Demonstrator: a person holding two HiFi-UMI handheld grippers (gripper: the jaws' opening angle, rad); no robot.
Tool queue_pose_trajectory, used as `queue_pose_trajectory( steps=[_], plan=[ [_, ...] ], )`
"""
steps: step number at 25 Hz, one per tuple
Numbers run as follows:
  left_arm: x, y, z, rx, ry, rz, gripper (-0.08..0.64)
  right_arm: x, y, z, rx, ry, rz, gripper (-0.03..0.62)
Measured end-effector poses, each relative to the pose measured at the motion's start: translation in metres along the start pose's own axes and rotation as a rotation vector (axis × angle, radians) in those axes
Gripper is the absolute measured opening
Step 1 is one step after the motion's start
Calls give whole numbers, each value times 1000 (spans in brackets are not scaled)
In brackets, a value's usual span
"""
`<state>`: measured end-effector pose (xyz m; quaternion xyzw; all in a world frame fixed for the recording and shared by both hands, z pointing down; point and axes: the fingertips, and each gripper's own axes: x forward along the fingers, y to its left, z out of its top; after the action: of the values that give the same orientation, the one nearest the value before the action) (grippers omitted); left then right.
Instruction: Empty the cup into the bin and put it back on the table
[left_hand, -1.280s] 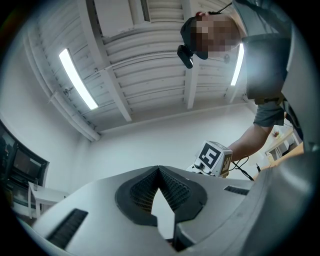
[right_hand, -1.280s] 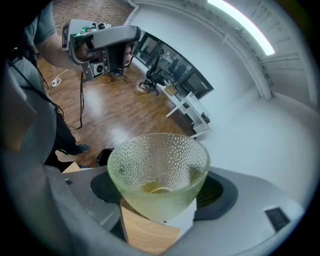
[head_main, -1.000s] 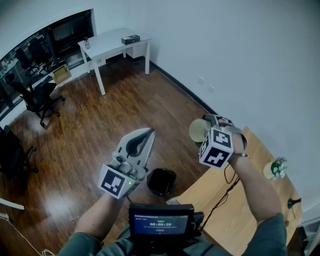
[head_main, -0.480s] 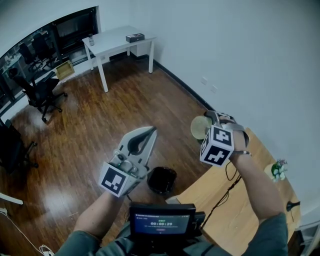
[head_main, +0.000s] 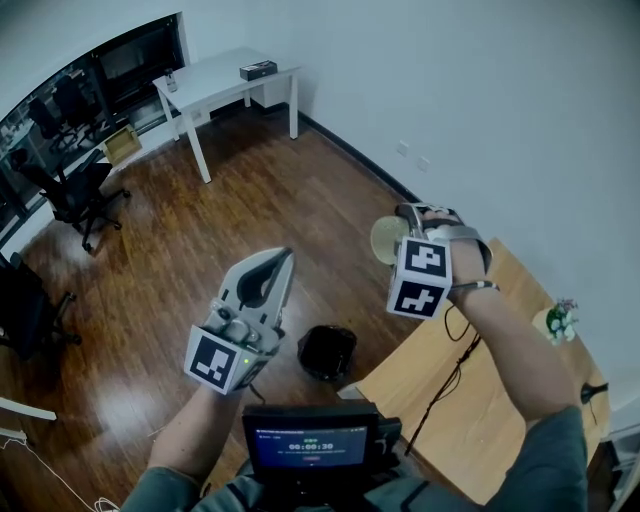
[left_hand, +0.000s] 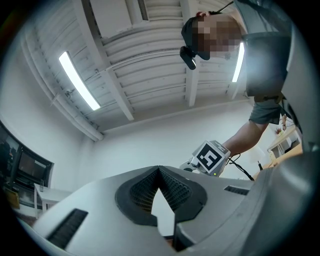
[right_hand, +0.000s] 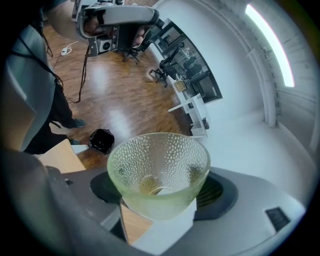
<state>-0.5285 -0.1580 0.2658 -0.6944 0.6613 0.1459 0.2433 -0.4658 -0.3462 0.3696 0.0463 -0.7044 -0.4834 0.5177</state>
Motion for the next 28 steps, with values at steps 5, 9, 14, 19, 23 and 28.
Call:
queue_pose_trajectory(
  steps=[5, 9, 14, 19, 23, 28],
  plan=[
    [1, 0, 1, 17, -4, 1, 2, 2, -3, 0, -48, 23, -19, 393],
    [-1, -2, -3, -2, 19, -5, 2, 3, -5, 0, -60, 34, -23, 393],
    [1, -2, -3, 11, 12, -3, 2, 7, -5, -5, -76, 49, -27, 393],
    [1, 0, -3, -1, 25, 2, 2, 9, -9, -6, -97, 64, -35, 393],
    [-1, 2, -5, -10, 35, 2, 2, 9, -13, -6, -114, 80, -49, 393],
    [0, 2, -4, -20, 25, 0, 2, 10, -15, -9, -140, 102, -62, 393]
  ],
)
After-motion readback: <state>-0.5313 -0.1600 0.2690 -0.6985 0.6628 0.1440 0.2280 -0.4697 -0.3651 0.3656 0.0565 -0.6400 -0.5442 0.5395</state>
